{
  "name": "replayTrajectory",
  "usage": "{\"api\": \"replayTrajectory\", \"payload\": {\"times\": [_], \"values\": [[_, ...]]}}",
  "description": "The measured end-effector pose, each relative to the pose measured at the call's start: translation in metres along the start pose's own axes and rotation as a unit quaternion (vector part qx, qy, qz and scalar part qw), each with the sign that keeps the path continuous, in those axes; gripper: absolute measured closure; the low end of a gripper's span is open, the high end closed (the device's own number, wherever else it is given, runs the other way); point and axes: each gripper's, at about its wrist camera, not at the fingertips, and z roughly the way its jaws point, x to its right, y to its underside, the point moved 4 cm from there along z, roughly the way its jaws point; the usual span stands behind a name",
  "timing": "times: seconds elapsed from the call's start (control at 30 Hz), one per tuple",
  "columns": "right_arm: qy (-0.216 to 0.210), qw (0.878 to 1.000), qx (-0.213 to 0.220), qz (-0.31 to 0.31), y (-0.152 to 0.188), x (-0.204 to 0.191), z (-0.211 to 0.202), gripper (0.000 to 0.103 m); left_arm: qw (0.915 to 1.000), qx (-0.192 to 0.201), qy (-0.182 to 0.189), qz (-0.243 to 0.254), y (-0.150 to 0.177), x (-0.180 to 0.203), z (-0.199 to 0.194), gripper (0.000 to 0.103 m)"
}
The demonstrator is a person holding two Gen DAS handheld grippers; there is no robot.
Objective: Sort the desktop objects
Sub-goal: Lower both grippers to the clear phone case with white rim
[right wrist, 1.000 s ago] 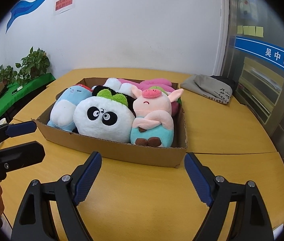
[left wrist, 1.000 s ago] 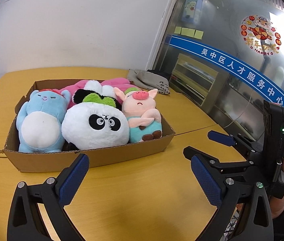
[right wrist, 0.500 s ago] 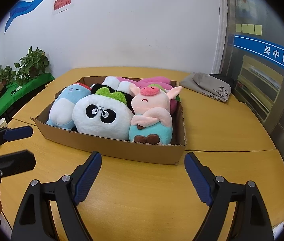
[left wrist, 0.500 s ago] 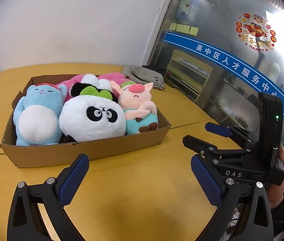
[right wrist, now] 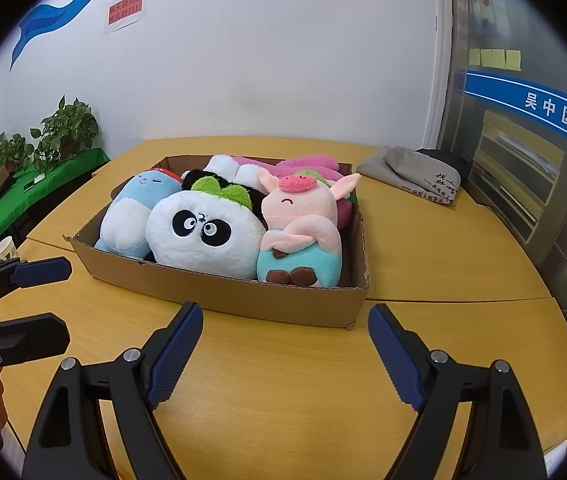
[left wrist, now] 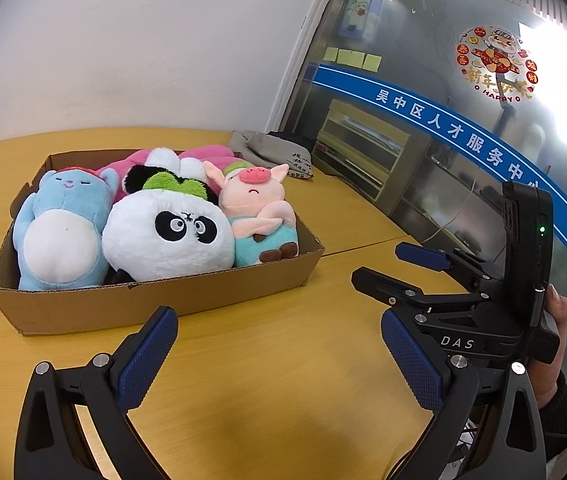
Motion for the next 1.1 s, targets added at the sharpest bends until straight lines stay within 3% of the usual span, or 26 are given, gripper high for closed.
{"api": "replayTrajectory", "payload": {"times": [0.2,0.37,0.57,0.8,0.87,0.97,1.1], "values": [[-0.002,1.0,-0.004,0.004,0.004,0.003,0.0,0.018,0.9999,-0.005,0.01,-0.003,0.007,-0.002,-0.001,0.0],[-0.014,1.0,-0.005,0.011,0.008,0.009,-0.005,0.018,0.9986,-0.038,0.034,-0.011,0.034,-0.008,-0.002,0.0],[-0.093,0.995,-0.034,-0.009,0.054,0.013,-0.035,0.018,0.9929,-0.104,0.056,-0.016,0.089,-0.022,-0.017,0.0],[-0.166,0.97,-0.16,-0.076,0.177,-0.021,-0.051,0.023,0.9707,-0.22,0.094,0.021,0.16,-0.014,-0.02,0.0],[-0.17,0.965,-0.177,-0.094,0.193,-0.033,-0.056,0.024,0.9632,-0.248,0.101,0.028,0.173,-0.006,-0.017,0.001],[-0.181,0.958,-0.199,-0.1,0.205,-0.04,-0.061,0.029,0.9525,-0.29,0.085,0.039,0.189,-0.001,-0.006,0.012],[-0.214,0.947,-0.229,-0.075,0.217,-0.033,-0.066,0.034,0.9508,-0.297,0.076,0.043,0.192,0.003,0.0,0.025]]}}
